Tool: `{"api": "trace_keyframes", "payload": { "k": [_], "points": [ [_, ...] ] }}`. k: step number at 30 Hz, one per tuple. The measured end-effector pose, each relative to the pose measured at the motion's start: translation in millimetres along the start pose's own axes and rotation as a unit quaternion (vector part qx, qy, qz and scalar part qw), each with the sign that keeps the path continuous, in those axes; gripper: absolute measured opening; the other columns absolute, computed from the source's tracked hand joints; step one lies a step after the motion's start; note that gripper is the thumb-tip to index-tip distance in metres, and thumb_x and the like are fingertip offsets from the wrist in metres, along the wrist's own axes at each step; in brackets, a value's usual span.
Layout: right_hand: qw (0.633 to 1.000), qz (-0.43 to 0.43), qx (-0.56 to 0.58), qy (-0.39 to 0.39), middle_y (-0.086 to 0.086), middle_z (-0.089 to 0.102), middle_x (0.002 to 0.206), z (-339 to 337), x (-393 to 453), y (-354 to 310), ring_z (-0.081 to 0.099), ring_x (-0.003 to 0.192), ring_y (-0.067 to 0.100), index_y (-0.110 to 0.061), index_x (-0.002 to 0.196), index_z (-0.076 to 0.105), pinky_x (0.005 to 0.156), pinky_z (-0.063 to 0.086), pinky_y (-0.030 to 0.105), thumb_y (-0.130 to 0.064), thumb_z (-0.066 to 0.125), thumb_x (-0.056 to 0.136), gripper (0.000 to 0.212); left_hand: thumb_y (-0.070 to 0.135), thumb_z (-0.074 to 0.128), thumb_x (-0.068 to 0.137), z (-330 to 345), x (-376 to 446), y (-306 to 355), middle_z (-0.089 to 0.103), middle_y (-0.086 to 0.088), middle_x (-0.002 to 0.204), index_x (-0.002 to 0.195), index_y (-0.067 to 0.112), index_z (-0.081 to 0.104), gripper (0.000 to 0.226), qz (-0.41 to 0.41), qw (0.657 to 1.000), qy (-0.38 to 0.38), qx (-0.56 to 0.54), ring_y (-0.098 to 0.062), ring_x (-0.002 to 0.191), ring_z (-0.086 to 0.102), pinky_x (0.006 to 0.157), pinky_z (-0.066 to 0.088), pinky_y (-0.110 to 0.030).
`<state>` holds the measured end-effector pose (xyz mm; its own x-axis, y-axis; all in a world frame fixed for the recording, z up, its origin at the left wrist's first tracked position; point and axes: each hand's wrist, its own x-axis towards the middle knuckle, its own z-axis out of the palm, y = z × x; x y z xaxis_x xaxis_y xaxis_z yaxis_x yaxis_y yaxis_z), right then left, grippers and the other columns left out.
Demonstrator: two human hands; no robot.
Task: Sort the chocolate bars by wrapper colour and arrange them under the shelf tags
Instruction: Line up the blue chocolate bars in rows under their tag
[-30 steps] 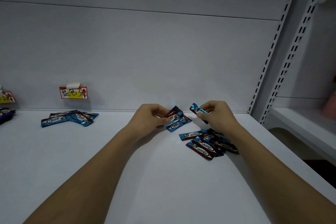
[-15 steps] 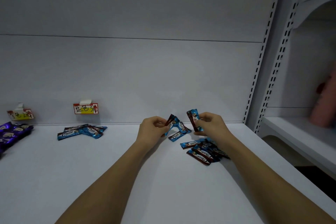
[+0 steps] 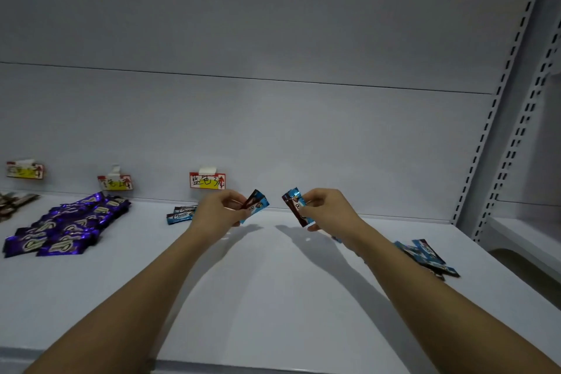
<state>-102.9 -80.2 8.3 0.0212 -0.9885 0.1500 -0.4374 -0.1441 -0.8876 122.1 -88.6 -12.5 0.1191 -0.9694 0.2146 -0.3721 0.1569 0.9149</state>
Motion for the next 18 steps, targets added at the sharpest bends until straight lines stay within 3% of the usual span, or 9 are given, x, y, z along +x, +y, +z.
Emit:
{"api": "trace_keyframes", "payload": {
  "k": [7, 12, 15, 18],
  "points": [
    [0.998, 0.021, -0.037, -0.055, 0.009, 0.069, 0.091, 84.6, 14.1, -22.8, 0.067, 0.07, 0.019, -0.015, 0.09, 0.064, 0.073, 0.06, 0.036, -0.003, 0.066, 0.085, 0.013, 0.005, 0.082, 0.073, -90.7, -0.3, -45.0, 0.072, -0.002, 0.083, 0.087, 0.018, 0.069, 0.023, -0.019, 0.997, 0.041, 0.062, -0.021, 0.073, 0.066, 0.065, 0.056, -0.035],
    [0.996, 0.016, -0.056, -0.074, 0.011, 0.07, 0.09, 137.1, 25.6, -30.1, 0.066, 0.074, 0.02, -0.015, 0.089, 0.066, 0.078, 0.058, 0.04, -0.001, 0.063, 0.085, 0.015, 0.002, 0.081, 0.072, -113.1, 6.6, -69.5, 0.074, -0.002, 0.082, 0.085, 0.02, 0.069, 0.025, -0.005, 0.994, 0.048, 0.102, -0.006, 0.066, 0.062, 0.061, 0.047, -0.018],
    [0.995, 0.005, -0.074, -0.069, 0.01, 0.071, 0.098, 157.9, 35.2, -32.9, 0.068, 0.086, 0.022, -0.013, 0.097, 0.067, 0.077, 0.057, 0.034, -0.001, 0.063, 0.085, 0.018, 0.006, 0.081, 0.073, -113.9, 17.2, -74.5, 0.071, 0.002, 0.08, 0.087, 0.023, 0.068, 0.026, 0.005, 0.988, 0.041, 0.148, 0.002, 0.065, 0.058, 0.053, 0.036, -0.007],
    [0.994, -0.027, -0.104, -0.031, 0.005, 0.069, 0.101, 173.4, 41.0, -26.8, 0.065, 0.088, 0.017, -0.016, 0.098, 0.069, 0.069, 0.051, 0.022, -0.005, 0.064, 0.086, 0.017, 0.01, 0.078, 0.078, -112.1, 28.0, -80.3, 0.07, 0.0, 0.089, 0.094, 0.02, 0.069, 0.021, 0.013, 0.982, 0.041, 0.184, -0.004, 0.071, 0.056, 0.056, 0.035, -0.009]
  ]
}}
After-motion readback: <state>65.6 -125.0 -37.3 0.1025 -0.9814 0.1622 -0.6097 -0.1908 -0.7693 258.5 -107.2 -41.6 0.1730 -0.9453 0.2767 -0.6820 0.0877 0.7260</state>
